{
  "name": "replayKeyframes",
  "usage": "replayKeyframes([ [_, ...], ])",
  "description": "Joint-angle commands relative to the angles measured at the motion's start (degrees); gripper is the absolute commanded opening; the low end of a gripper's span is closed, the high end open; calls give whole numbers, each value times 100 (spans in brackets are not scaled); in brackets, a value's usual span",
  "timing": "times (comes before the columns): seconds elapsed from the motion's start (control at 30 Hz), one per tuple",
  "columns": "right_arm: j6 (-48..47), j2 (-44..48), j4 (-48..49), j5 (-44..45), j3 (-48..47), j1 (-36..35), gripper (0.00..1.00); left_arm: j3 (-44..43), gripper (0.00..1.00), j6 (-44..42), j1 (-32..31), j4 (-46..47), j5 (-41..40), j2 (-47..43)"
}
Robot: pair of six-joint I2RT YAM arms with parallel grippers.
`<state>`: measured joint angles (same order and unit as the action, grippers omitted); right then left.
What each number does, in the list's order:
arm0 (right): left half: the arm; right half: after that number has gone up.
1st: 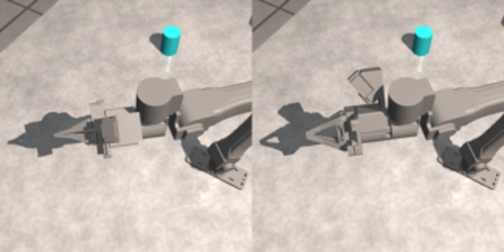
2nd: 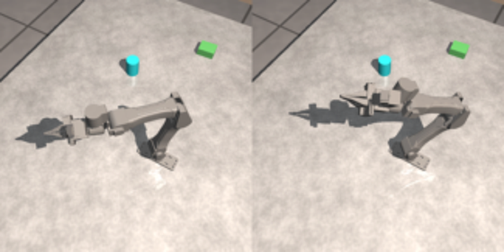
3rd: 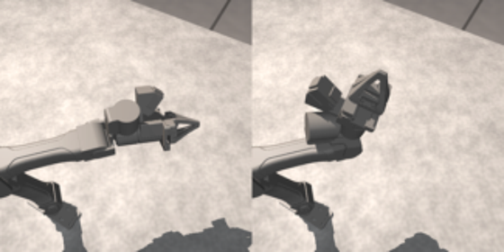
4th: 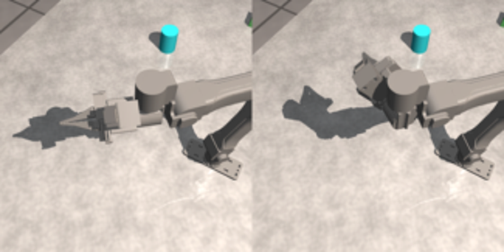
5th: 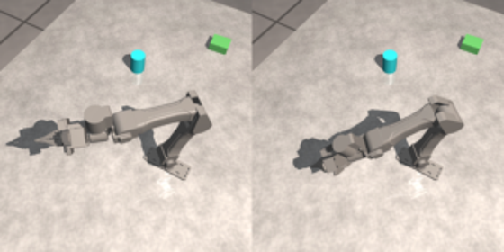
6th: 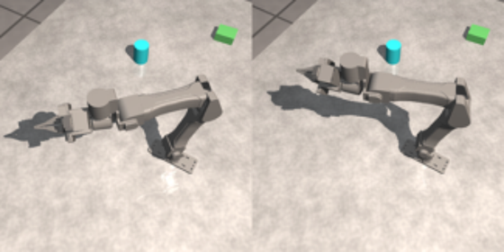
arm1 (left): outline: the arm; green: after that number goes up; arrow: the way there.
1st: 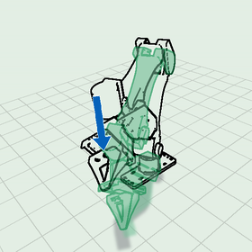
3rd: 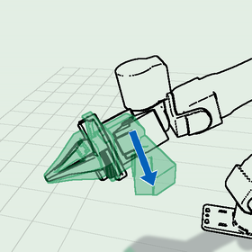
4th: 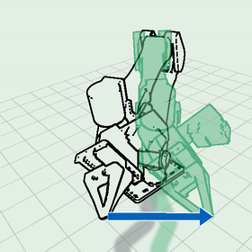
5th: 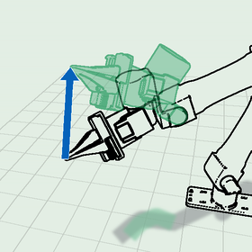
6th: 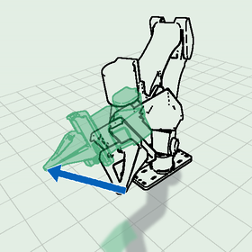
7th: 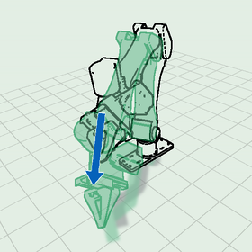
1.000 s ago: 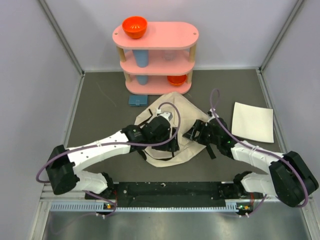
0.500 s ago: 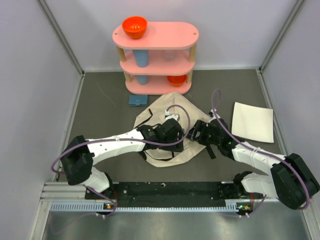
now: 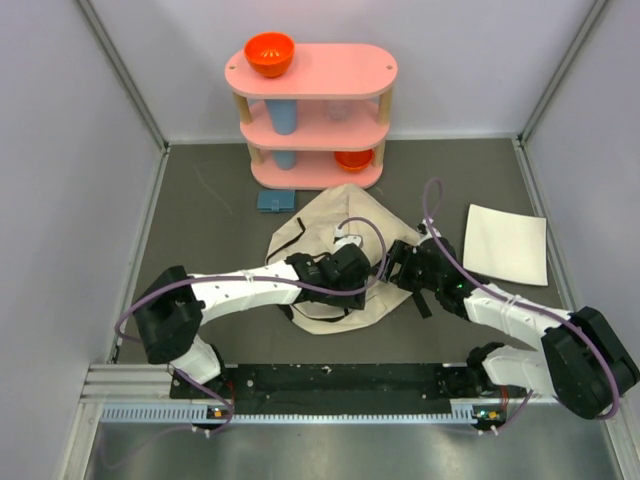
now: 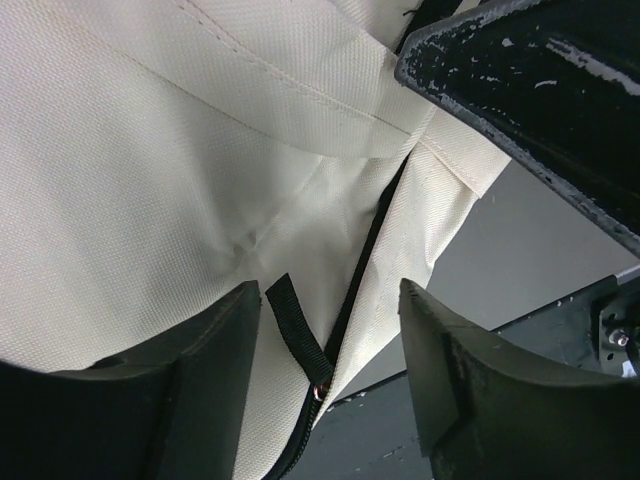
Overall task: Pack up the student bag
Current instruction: Zip the student bag at the center of the board.
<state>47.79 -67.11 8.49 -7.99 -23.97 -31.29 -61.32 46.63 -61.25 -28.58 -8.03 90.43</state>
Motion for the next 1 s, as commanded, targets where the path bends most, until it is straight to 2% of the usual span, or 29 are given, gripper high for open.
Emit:
replayKeyframes([
  [0.0, -24, 102, -49, 175, 15, -26, 79, -20, 59, 21, -44, 19, -120, 71],
  [0.03, -24, 102, -75, 175, 6, -26, 79, -20, 56, 21, -45, 28, -102, 123],
  [0.17, -42, 84, -93, 192, -20, -35, 79, -3, 33, 4, -106, 54, -32, 150],
  [0.23, -33, 84, -93, 192, -29, -26, 79, 58, 28, -5, -115, 124, -6, 89],
  [0.33, -33, 40, -93, 201, -29, -26, 80, 129, 9, -31, -132, 159, 82, 19],
  [0.4, -24, 5, -111, 227, -38, -27, 80, 199, 0, -40, -141, 229, 205, -52],
  [0.57, -7, -118, -190, 359, -99, -26, 80, 515, 0, -5, -229, 388, 381, -403],
  [0.7, -15, -345, -322, 588, -213, 61, 81, 954, 0, 109, -317, 424, 276, -1044],
  [0.97, 2, -1093, 91, 685, -144, 378, 80, 1508, 0, 627, -317, -499, -400, -2433],
])
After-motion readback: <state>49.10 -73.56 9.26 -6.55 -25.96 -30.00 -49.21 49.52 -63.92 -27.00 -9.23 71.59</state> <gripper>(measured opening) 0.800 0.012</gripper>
